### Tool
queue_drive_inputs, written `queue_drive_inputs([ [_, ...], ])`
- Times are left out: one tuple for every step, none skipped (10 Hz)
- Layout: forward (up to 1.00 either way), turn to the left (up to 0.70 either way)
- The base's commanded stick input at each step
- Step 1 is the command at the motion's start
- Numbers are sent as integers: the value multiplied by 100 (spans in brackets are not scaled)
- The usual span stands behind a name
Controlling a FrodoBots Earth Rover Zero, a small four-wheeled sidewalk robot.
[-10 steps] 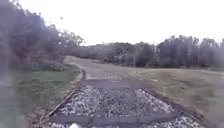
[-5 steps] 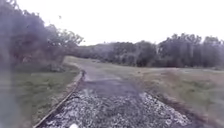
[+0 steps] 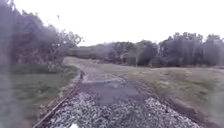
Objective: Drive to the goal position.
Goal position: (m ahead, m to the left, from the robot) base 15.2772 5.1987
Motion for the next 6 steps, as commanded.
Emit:
queue_drive_inputs([
  [70, 0],
  [70, 0],
  [70, 0],
  [70, 0],
  [70, 0],
  [70, 0],
])
